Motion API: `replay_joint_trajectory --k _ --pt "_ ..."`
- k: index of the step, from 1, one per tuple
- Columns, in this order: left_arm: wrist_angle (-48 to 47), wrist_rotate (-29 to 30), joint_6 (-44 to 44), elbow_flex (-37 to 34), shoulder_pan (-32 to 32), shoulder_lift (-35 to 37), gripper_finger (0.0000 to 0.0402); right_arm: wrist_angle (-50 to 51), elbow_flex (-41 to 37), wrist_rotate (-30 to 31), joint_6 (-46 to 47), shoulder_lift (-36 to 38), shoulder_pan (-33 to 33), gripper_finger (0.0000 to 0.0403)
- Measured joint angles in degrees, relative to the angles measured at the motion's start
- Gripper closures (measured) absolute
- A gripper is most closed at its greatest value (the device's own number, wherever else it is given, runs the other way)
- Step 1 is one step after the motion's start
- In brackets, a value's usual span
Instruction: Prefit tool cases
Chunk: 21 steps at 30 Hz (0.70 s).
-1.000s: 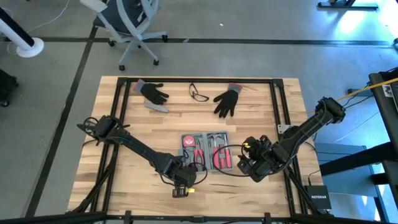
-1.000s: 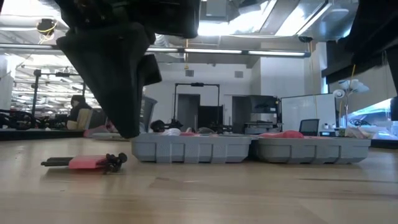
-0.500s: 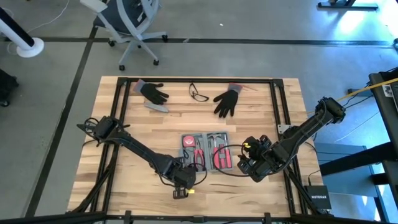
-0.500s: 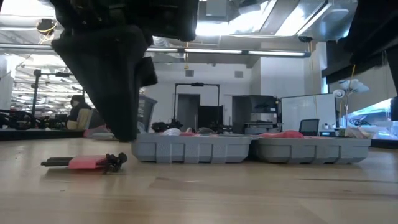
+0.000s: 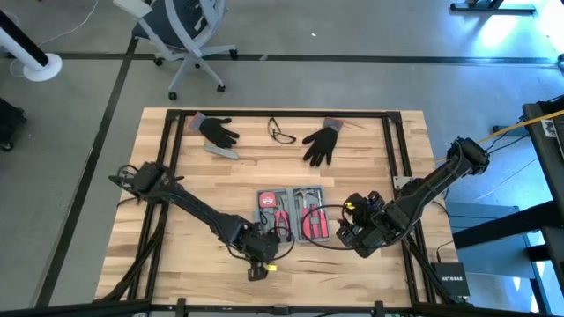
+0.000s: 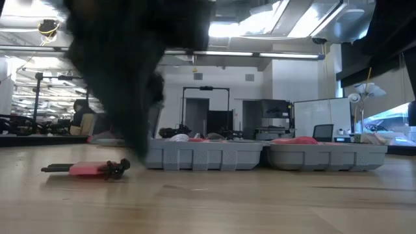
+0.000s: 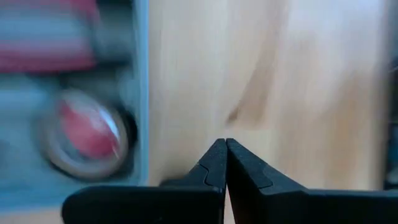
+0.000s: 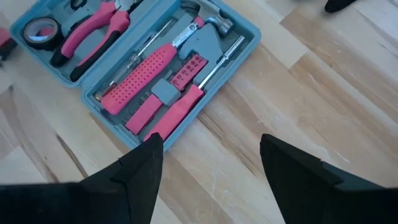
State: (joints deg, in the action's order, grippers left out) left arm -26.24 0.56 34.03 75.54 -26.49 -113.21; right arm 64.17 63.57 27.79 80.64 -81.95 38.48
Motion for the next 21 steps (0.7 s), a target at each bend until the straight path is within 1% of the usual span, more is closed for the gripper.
replay_joint_trajectory --k 4,7,9,15,21 --pt "-1.74 2.84 0.04 1.46 0.07 4.64 0.0401 0.12 -0.01 1.2 0.0 0.0 0.0 0.0146" --pt "-5.87 2.96 1.5 1.12 -0.59 5.11 0.0401 0.17 0.0 1.95 0.01 0.0 -0.04 0.0146" --pt "-6.89 3.15 1.56 1.06 -1.39 5.29 0.0401 0.21 0.0 2.21 0.0 0.0 -0.04 0.0146" --pt "-6.0 3.01 2.06 -1.03 -2.89 3.55 0.0401 0.29 -0.02 2.21 0.02 0.0 -0.04 0.0146" --pt "0.36 3.07 3.5 -5.63 -1.97 2.65 0.0401 0.28 0.0 1.97 0.02 0.0 -0.77 0.0146"
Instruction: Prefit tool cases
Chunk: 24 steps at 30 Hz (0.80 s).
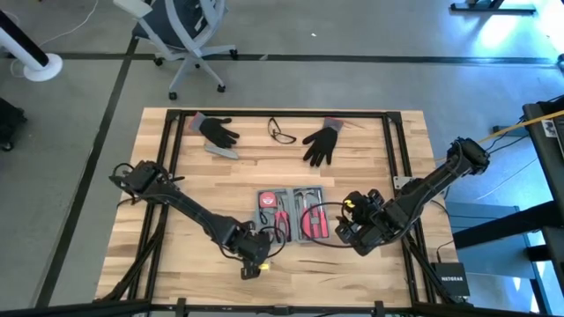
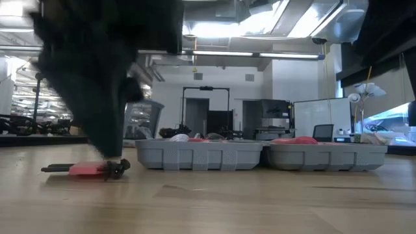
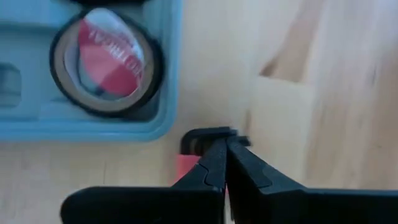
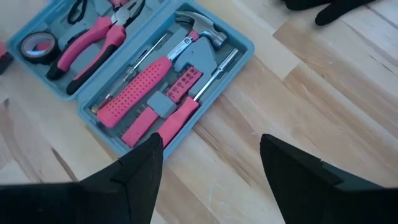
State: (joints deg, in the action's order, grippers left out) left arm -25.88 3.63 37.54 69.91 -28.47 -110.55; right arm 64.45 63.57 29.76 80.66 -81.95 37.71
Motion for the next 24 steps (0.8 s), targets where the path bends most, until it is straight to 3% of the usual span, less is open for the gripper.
replay_joint_trajectory --k 6,17,24 --pt "6.93 -1.52 1.51 -3.66 -0.37 -2.2 0.0401 -0.13 -0.01 -0.05 0.0 -0.04 -1.11 0.0146" --pt "4.06 -1.67 1.66 -3.92 0.62 5.19 0.0401 -0.39 -0.01 -0.41 -1.57 -0.04 -1.9 0.0146" --pt "4.0 -1.19 -0.1 -4.0 1.14 5.55 0.0401 -0.44 -0.02 0.05 -1.57 -0.04 -1.88 0.0146"
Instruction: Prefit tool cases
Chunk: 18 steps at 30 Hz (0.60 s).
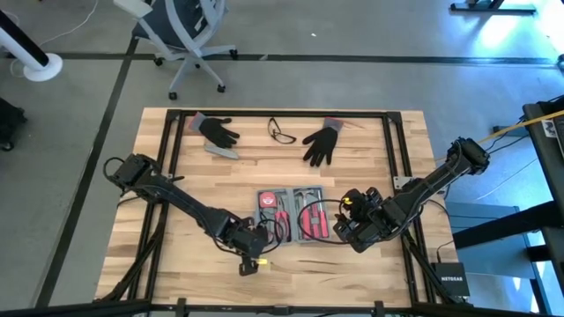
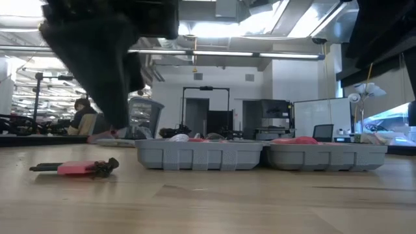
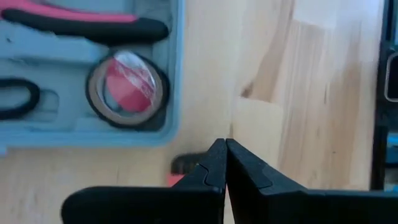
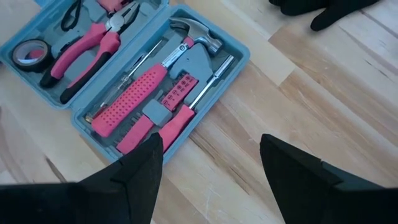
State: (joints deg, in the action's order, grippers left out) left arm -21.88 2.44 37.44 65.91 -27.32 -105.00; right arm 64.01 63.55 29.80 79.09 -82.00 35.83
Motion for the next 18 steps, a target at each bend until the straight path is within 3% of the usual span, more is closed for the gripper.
replay_joint_trajectory --k 4,9,18 --pt "1.6 1.35 -2.11 0.01 0.26 -3.75 0.0401 0.01 0.0 0.02 0.0 0.0 0.0 0.0146" --pt "8.84 -6.18 1.03 -0.68 0.81 -10.44 0.0401 0.03 0.01 -1.57 0.02 0.0 0.05 0.0146" --pt "5.16 0.22 -3.98 -1.1 4.19 -1.7 0.0401 0.52 -0.28 -2.06 -0.04 -0.02 -0.28 0.0146"
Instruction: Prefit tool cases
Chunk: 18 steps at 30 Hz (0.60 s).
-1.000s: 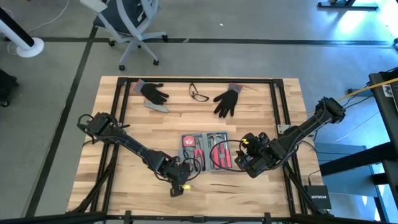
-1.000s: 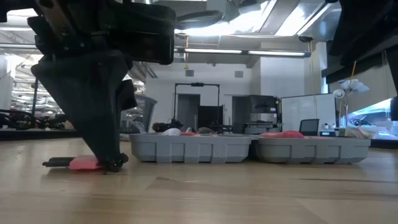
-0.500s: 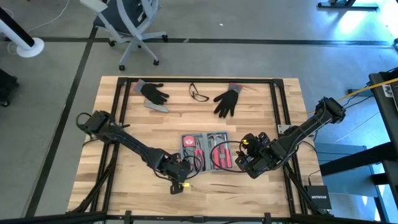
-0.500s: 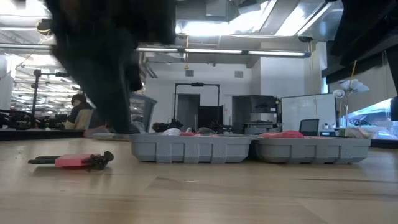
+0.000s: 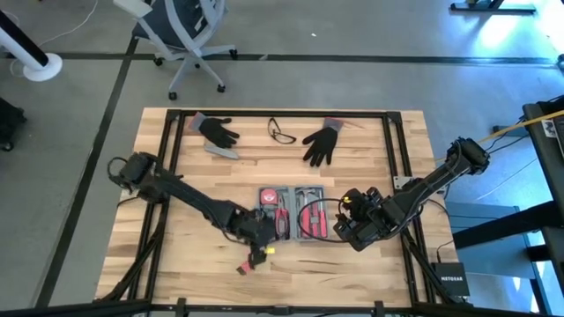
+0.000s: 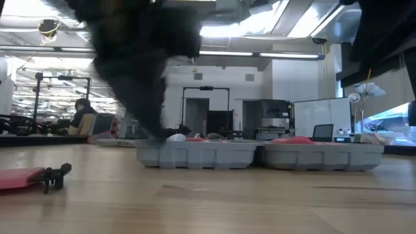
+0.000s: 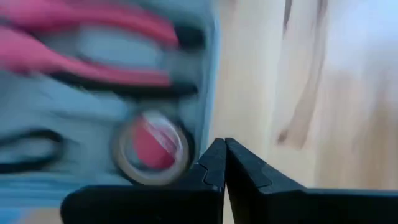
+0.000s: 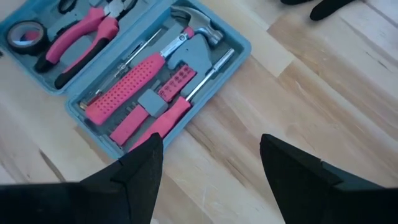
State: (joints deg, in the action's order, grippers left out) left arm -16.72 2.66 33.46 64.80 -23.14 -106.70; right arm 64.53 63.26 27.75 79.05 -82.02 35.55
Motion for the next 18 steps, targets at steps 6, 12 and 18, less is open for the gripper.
replay_joint_trajectory --k 6,12,18 --pt "-5.29 0.57 3.74 0.08 -5.13 3.57 0.0401 -0.05 0.0 0.1 0.0 0.02 0.02 0.0146" --pt "-7.06 1.74 4.8 0.01 -10.48 2.11 0.0401 -0.07 0.0 1.18 -0.02 0.02 0.02 0.0146" --pt "-5.06 2.25 3.63 0.12 -10.08 0.93 0.0401 -0.09 -0.02 1.33 -0.04 0.02 0.02 0.0146"
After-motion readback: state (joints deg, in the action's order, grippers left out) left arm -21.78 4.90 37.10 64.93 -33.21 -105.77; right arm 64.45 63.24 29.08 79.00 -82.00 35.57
